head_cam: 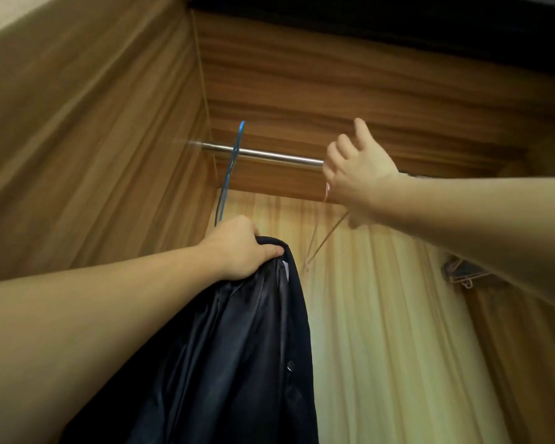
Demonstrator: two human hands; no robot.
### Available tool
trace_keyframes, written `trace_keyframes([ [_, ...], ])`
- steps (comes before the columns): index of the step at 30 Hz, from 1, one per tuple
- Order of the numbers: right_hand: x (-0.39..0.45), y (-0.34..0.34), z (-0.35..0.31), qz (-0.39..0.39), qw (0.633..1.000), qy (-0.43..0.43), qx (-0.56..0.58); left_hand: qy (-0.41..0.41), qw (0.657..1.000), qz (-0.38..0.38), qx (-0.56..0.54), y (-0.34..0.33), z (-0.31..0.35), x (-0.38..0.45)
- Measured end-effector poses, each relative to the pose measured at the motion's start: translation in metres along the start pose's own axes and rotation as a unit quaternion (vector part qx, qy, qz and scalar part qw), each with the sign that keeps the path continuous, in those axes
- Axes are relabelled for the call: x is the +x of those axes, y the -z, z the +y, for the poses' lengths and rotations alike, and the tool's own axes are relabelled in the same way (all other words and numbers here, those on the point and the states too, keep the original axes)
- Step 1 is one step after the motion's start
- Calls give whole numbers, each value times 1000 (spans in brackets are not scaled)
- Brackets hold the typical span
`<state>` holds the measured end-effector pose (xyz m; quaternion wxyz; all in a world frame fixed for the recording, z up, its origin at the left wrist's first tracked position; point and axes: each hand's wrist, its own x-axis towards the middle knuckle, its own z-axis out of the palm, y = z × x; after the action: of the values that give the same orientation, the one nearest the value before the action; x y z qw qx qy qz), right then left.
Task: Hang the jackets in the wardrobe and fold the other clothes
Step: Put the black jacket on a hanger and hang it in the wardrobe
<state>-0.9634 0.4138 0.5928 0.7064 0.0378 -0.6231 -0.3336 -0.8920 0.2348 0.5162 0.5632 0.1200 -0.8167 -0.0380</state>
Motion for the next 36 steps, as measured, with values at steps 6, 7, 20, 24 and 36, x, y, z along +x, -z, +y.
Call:
trace_keyframes([
  [6, 26, -12, 6, -194, 961, -63, 186, -3, 1000, 2, -2, -4, -15, 5],
  [7, 26, -17, 4, -190, 964, -50, 181, -3, 1000, 0, -3, -5, -16, 5],
  [20, 8, -114, 2, -202, 823, -268, 459, -14, 1000, -1, 17, -19, -21, 0],
  [24, -28, -136, -22, -148, 712, -363, 583, -15, 1000, 3, 27, -21, -21, -3],
  [36, -77, -56, -89, -327, 306, -203, 871, -39, 998, -41, -11, -53, 21, -39],
])
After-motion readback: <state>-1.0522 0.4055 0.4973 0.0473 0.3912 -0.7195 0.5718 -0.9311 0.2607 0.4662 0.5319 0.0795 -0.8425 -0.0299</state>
